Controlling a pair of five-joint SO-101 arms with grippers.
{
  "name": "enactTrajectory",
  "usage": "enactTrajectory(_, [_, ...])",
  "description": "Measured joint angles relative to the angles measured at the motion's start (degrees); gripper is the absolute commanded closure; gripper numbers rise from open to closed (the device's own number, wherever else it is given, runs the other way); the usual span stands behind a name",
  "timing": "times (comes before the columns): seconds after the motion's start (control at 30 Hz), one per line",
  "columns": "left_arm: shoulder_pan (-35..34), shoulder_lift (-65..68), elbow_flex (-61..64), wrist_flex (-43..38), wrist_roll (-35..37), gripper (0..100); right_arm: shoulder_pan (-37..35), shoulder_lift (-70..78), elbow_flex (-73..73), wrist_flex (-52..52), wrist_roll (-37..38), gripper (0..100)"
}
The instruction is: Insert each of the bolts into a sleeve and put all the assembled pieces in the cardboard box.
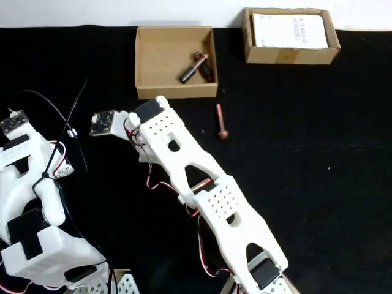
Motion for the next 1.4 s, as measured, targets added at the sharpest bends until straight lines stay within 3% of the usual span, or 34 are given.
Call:
enactTrajectory(0.4, [0.0, 0.0, 0.0, 0.0, 0.0, 86, 0.0, 6.42, -4.13, 0.44, 0.0, 85.8])
enactTrajectory(0.67, [0.0, 0.0, 0.0, 0.0, 0.0, 86, 0.44, 6.33, -4.48, 2.11, -0.09, 98.6])
enactTrajectory(1.0, [0.0, 0.0, 0.0, -0.18, 0.0, 86, 1.32, 6.42, -5.45, 2.73, -0.09, 99.2])
enactTrajectory(1.3, [2.11, 0.0, -0.35, 0.09, 0.0, 86, 9.76, 0.26, -12.13, 9.05, -10.9, 99.2])
enactTrajectory(1.4, [6.59, 0.0, -3.6, 5.54, 2.11, 86, 13.71, -7.3, -12.31, 9.23, -15.47, 99.2])
